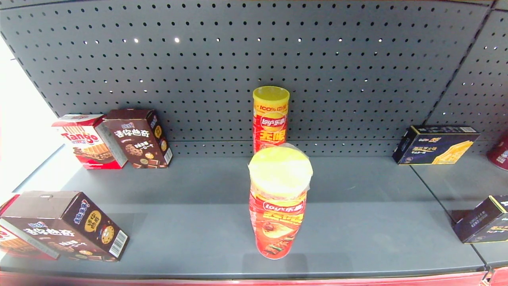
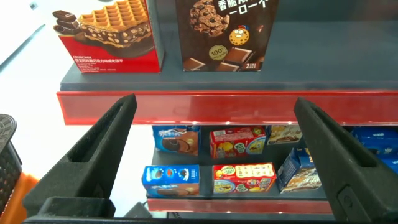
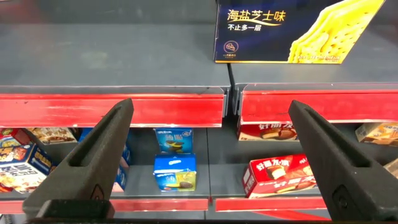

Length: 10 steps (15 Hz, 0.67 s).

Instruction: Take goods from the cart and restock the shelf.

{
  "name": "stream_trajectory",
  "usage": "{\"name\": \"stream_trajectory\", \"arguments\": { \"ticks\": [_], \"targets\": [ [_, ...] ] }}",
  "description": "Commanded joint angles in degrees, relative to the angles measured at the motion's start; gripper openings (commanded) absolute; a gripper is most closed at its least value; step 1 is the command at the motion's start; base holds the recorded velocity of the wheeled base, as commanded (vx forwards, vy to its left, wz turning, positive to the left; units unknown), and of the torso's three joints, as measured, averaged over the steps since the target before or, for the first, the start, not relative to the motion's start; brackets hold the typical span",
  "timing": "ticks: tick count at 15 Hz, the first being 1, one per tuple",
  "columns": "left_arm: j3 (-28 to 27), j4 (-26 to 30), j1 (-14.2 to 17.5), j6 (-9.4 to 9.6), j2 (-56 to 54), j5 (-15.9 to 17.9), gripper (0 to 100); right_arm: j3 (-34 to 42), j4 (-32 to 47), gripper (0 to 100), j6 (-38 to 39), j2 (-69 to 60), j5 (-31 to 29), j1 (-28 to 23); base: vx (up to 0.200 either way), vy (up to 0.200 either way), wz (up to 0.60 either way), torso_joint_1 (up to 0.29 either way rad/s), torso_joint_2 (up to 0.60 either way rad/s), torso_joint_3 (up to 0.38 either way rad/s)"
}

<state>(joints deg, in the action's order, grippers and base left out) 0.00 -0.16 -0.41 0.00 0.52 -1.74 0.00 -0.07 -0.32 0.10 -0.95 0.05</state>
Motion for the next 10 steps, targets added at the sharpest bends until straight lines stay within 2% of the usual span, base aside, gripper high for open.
{"name": "stream_trajectory", "arguments": {
  "ticks": [1, 10],
  "targets": [
    [0.00, -0.02, -0.02, 0.00, 0.09, -0.01, 100, 0.00, -0.01, 100, -0.03, 0.08, -0.02, 0.04, 0.000, 0.000, 0.00, 0.000, 0.00, 0.000],
    [0.00, -0.02, -0.02, -0.09, 0.09, -0.01, 100, 0.00, -0.01, 100, -0.12, 0.08, 0.07, 0.04, 0.000, 0.000, 0.00, 0.000, 0.00, 0.000]
  ]
}}
